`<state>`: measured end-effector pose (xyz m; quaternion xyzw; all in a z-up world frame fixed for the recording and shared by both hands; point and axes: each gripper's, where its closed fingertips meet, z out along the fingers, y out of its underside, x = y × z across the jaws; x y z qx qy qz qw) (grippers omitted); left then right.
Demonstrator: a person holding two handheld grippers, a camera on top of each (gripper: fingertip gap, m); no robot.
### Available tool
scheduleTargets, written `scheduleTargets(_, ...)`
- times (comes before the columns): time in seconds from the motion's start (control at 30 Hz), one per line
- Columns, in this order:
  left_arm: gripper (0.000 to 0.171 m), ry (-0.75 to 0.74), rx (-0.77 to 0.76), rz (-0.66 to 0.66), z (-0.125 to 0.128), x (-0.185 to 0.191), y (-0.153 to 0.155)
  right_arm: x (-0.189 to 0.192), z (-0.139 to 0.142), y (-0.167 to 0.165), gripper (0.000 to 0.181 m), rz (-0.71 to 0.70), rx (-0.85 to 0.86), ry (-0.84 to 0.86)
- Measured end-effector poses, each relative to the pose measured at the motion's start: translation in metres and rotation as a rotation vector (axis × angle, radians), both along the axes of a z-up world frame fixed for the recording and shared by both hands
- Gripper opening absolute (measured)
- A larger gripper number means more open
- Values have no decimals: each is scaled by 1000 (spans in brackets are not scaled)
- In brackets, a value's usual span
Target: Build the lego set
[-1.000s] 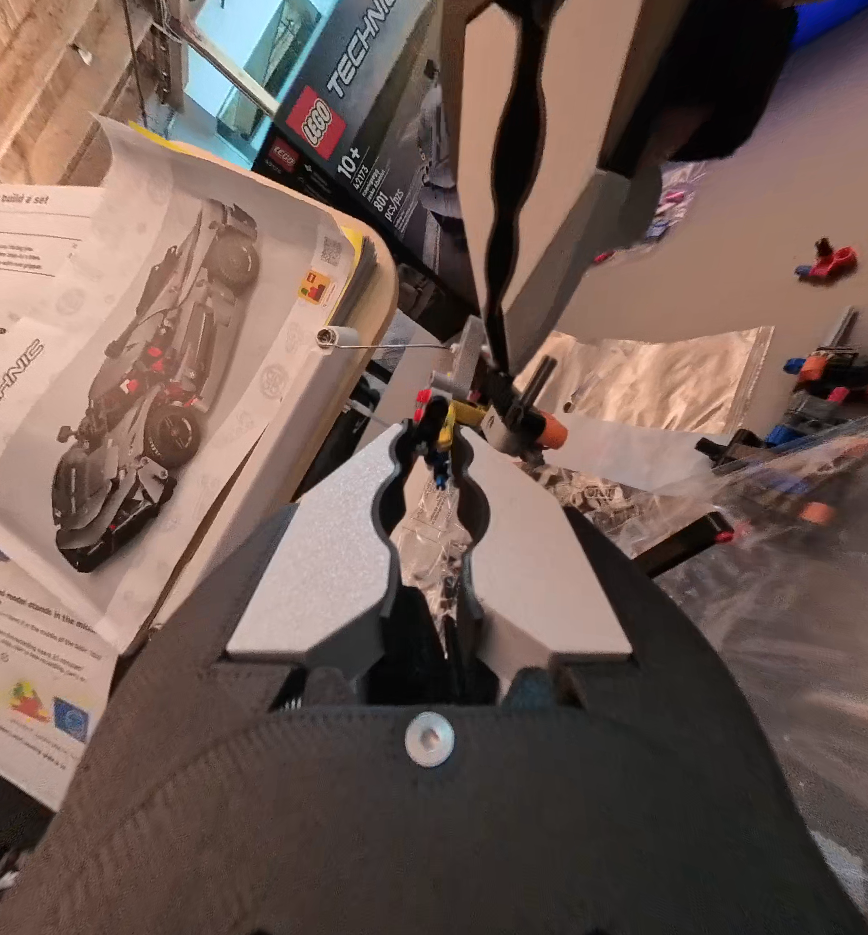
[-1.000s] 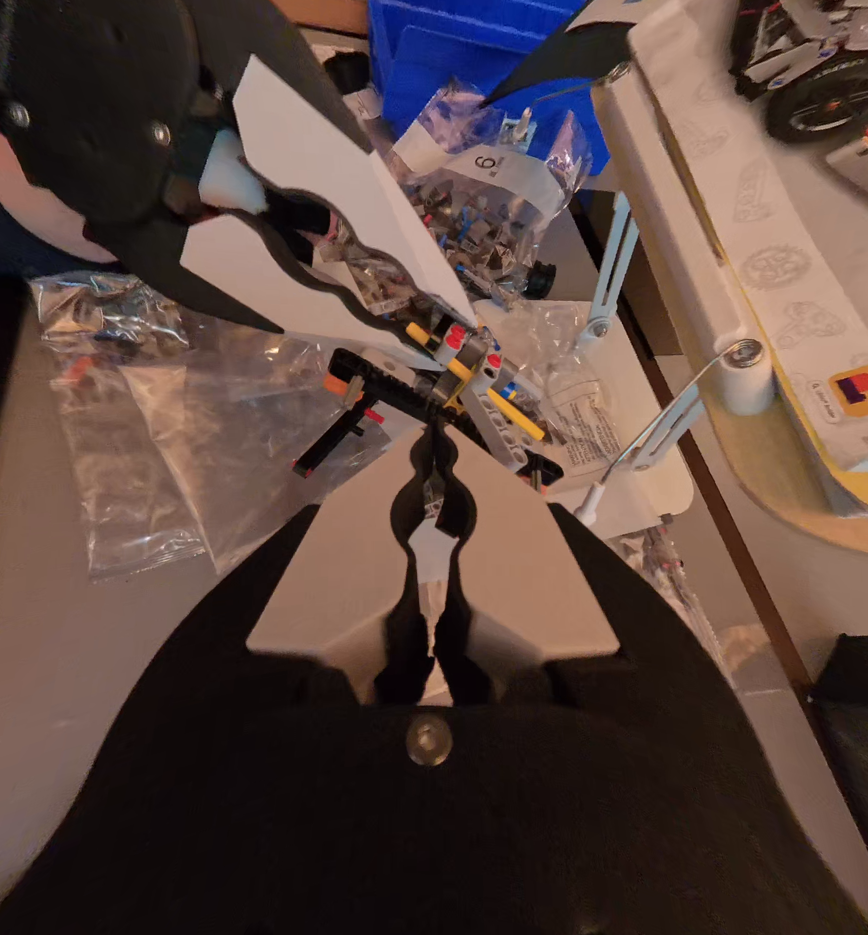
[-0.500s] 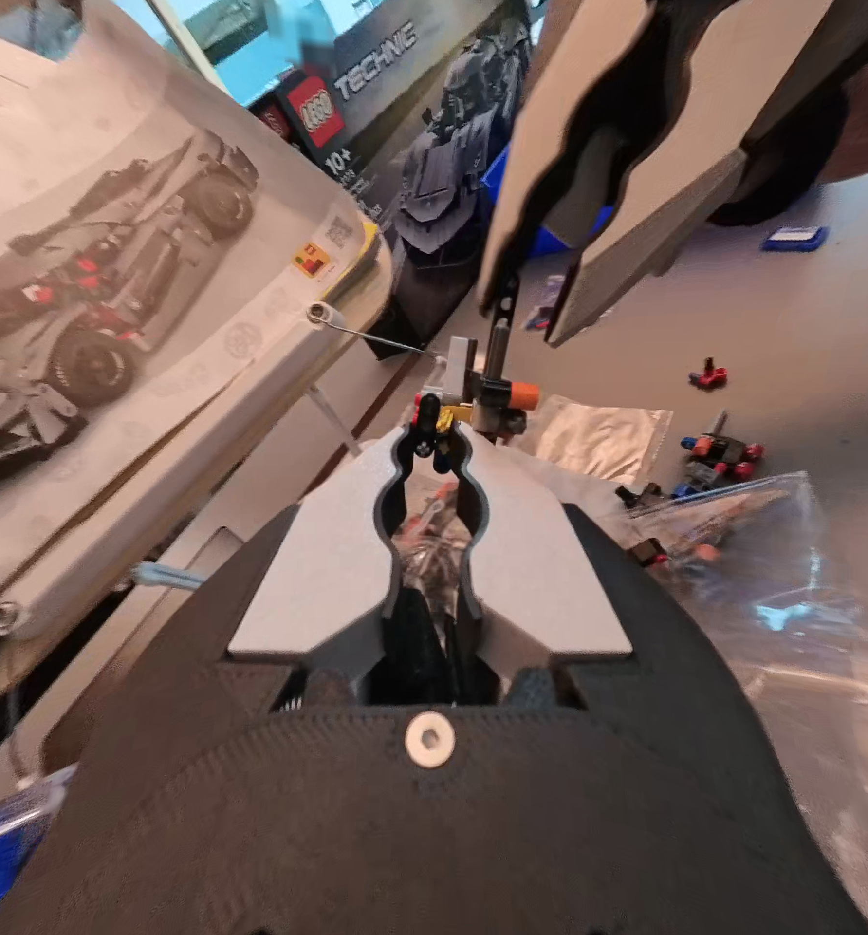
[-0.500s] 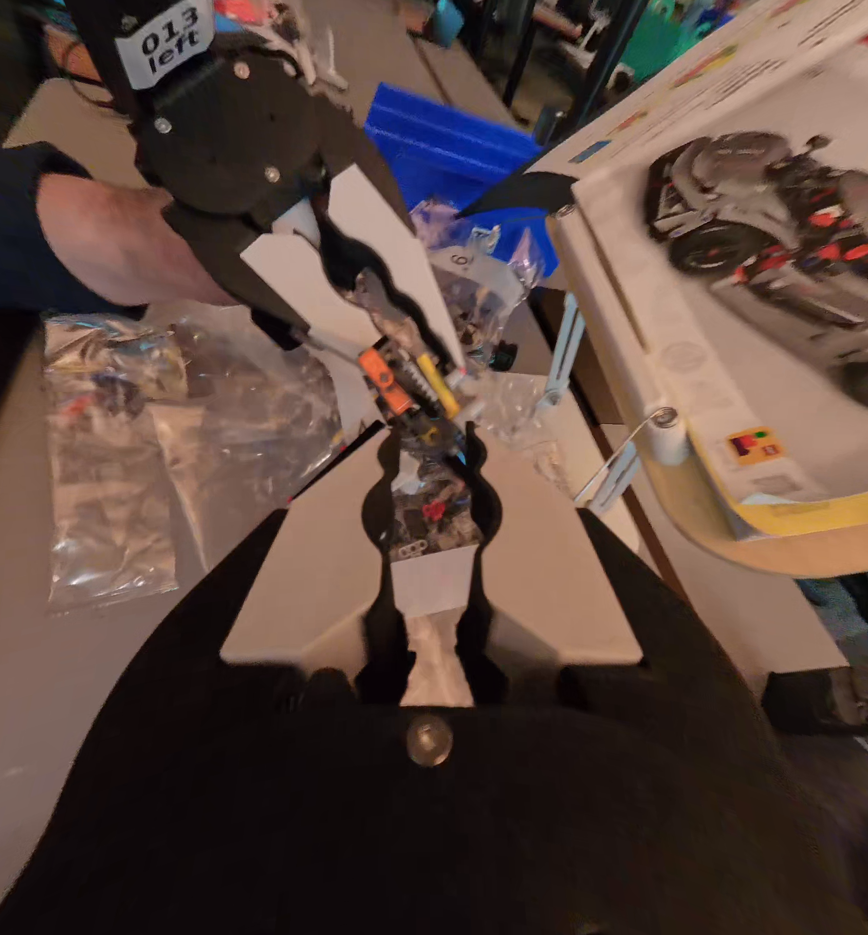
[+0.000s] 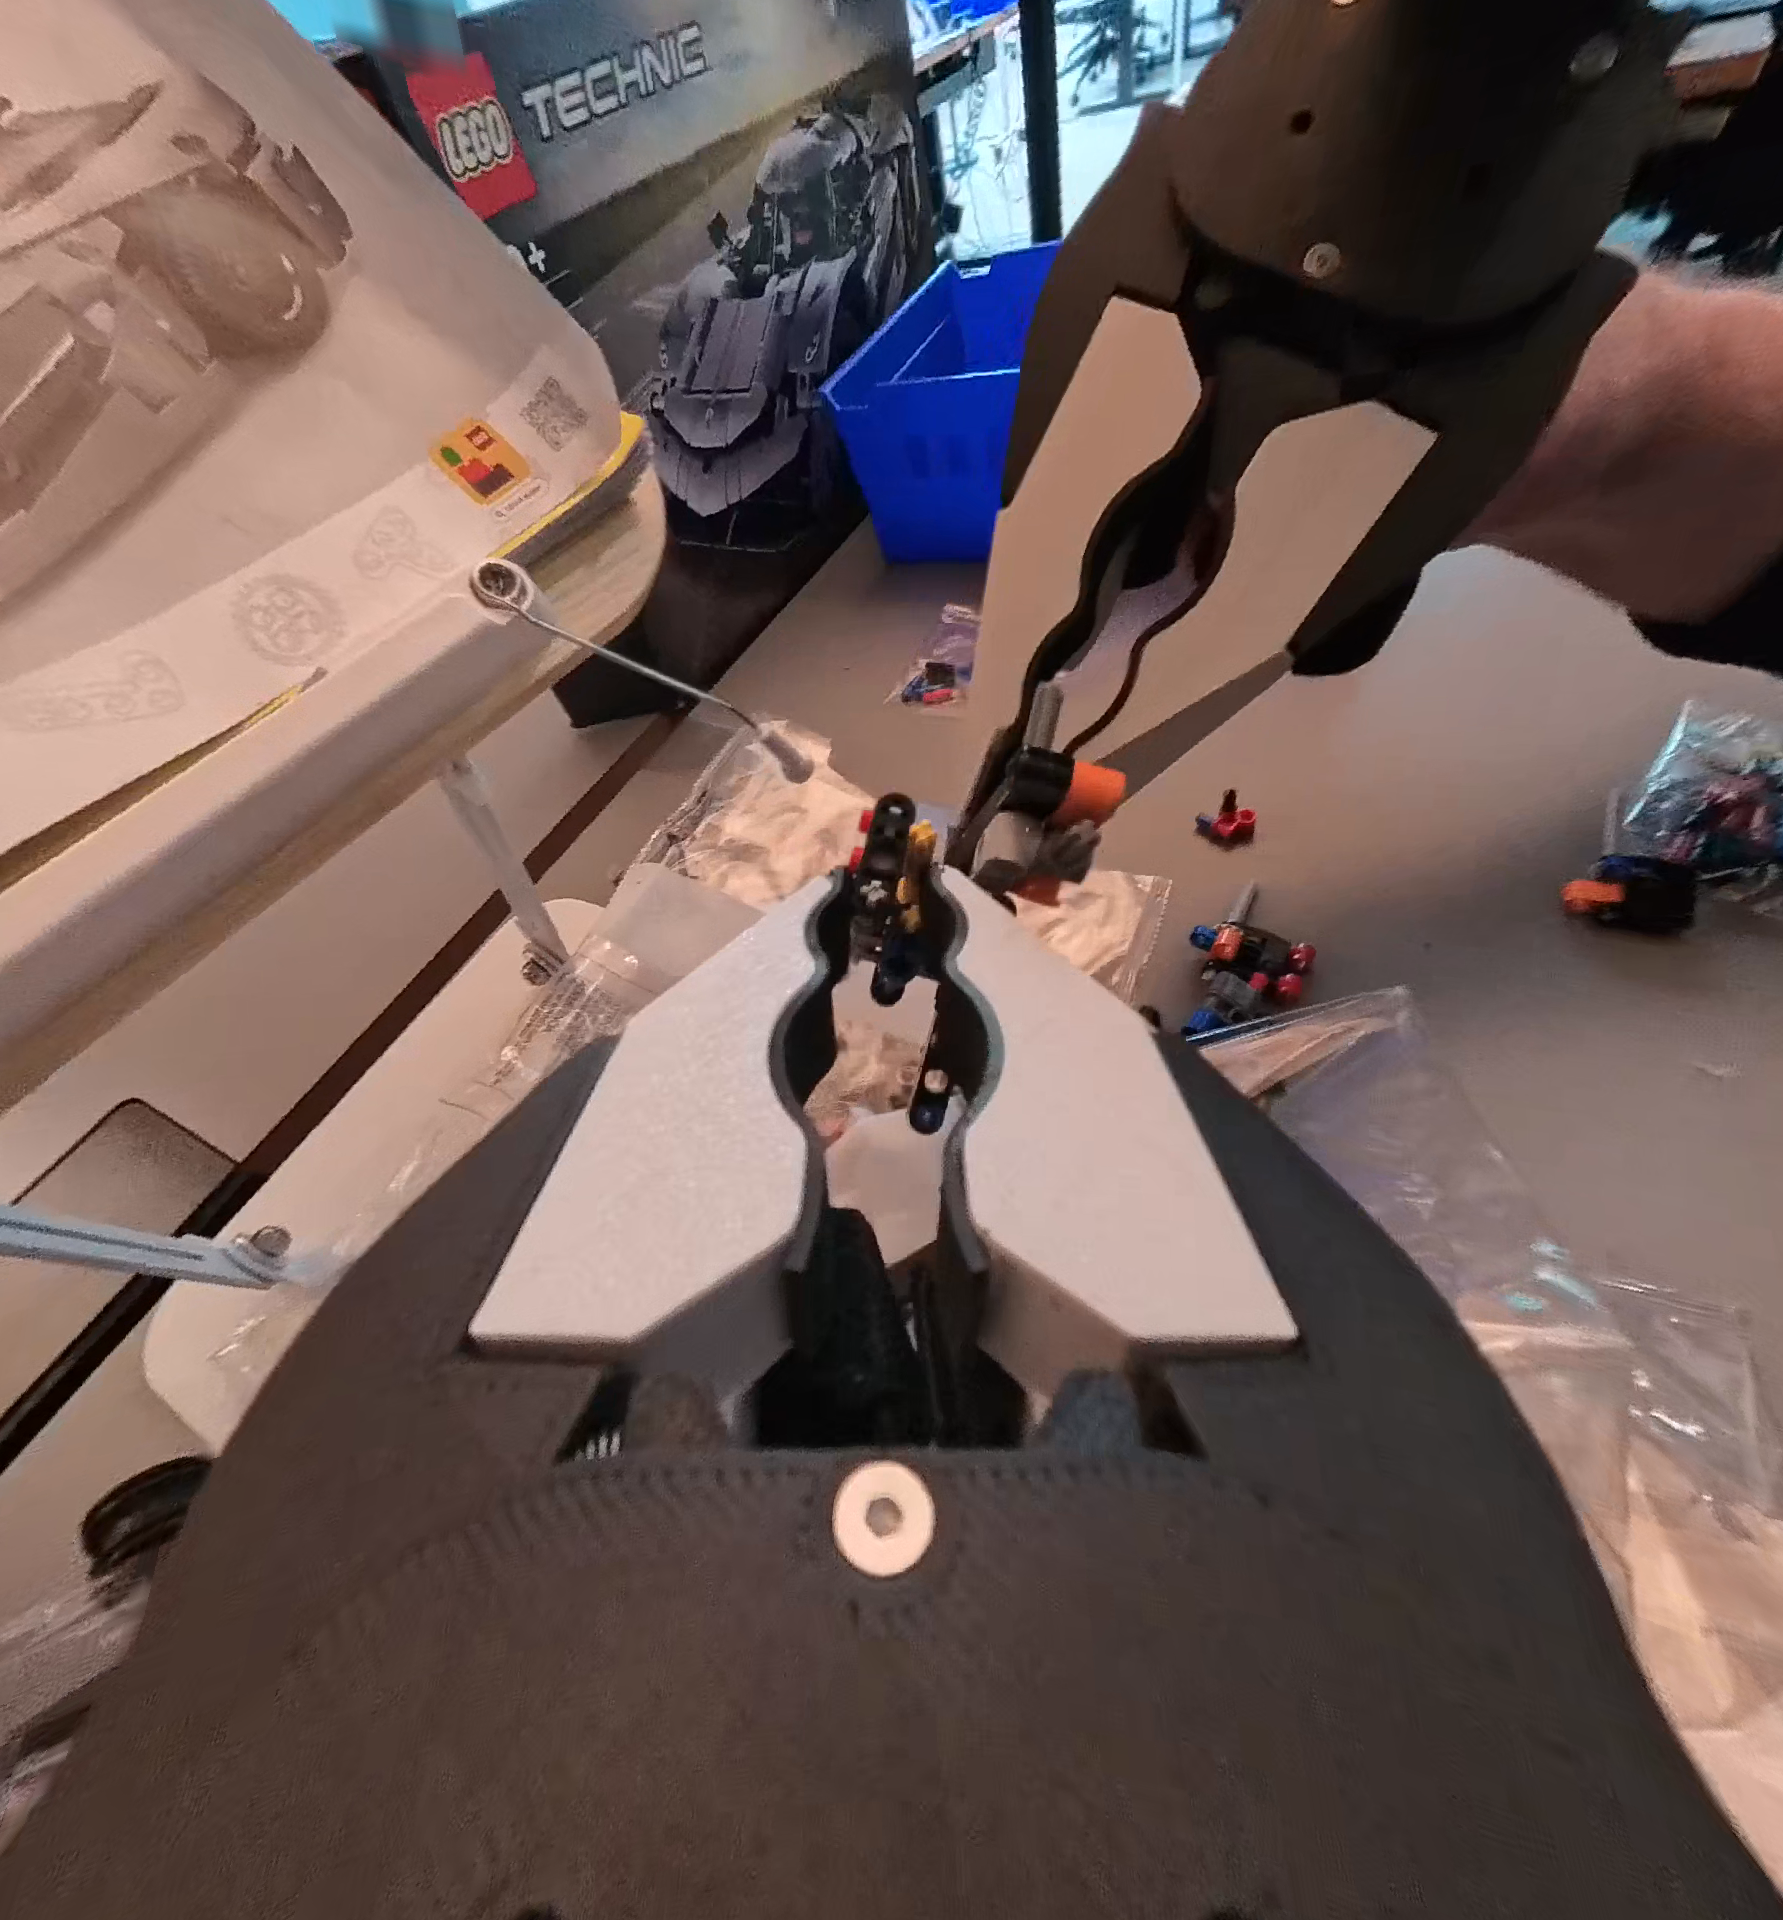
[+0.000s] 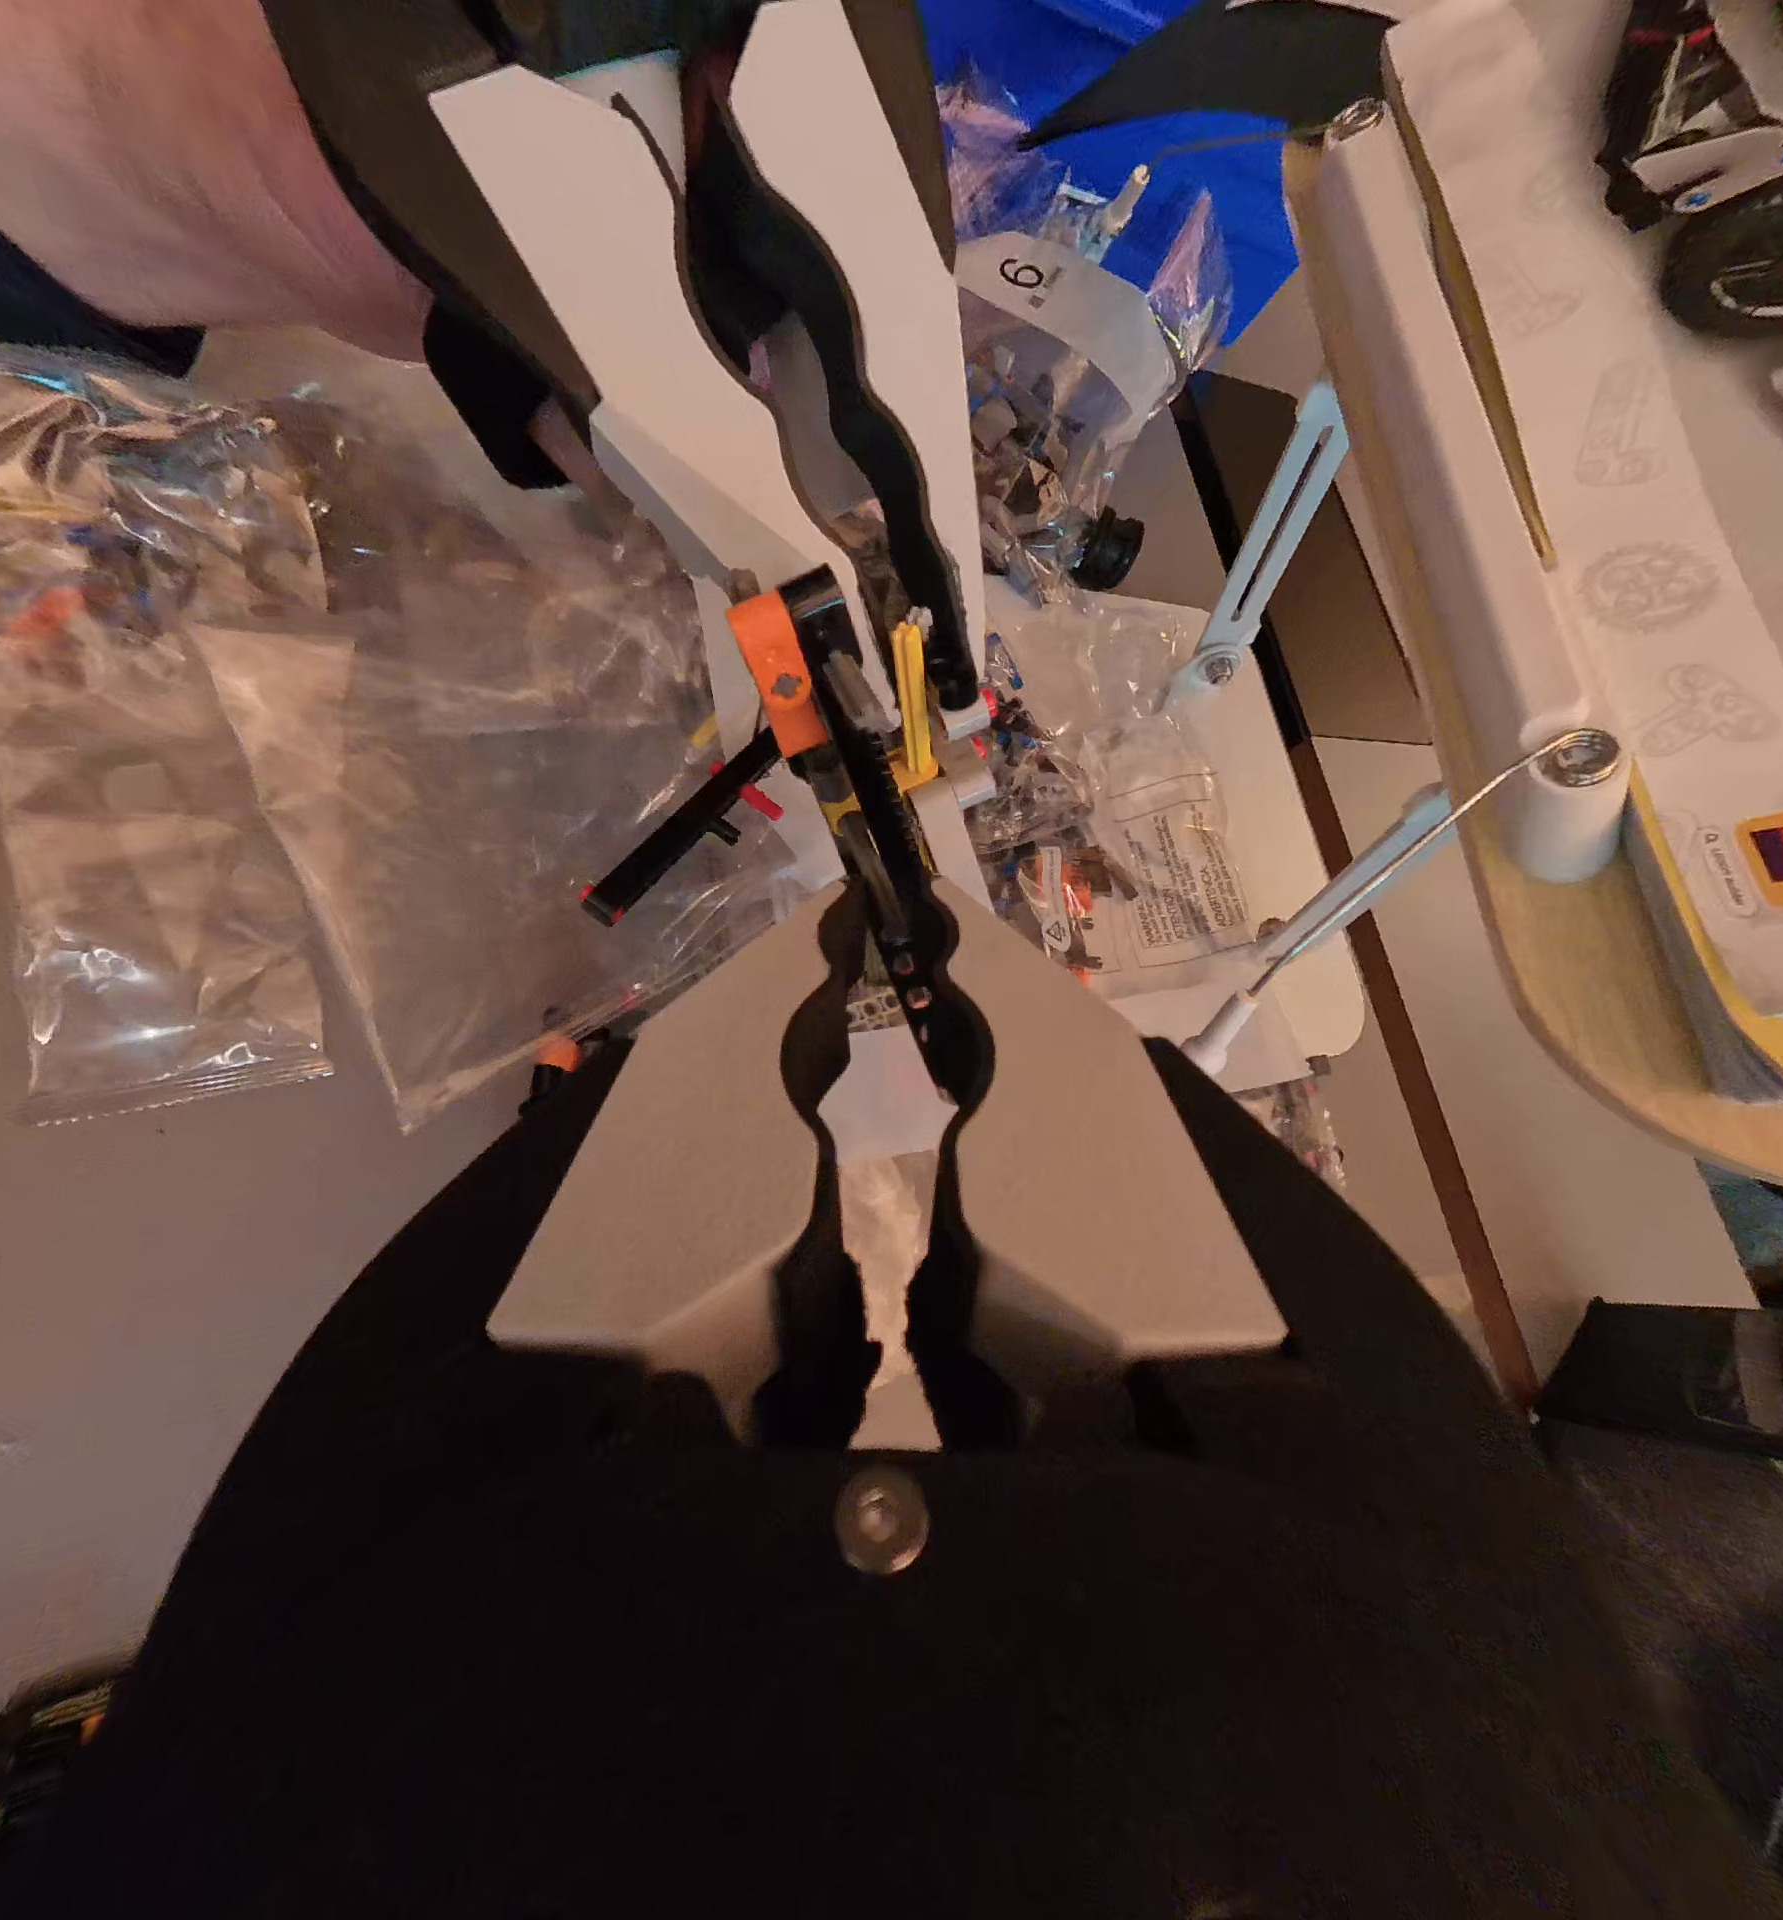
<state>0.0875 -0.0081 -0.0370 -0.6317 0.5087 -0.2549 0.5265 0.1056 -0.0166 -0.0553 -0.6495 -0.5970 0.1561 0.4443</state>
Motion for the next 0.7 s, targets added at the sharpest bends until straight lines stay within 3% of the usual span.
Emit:
scheduleTargets(0.27,13,-145,-145,-80,10,-2,-5,-4,11,-13,3,65,-154,126)
scheduleTargets(0.37,23,-184,-199,-113,14,-6,-7,-6,16,-17,3,87,-188,169)
scheduleTargets(0.7,37,-153,-254,-179,5,-12,-12,4,26,-15,1,87,-262,276)
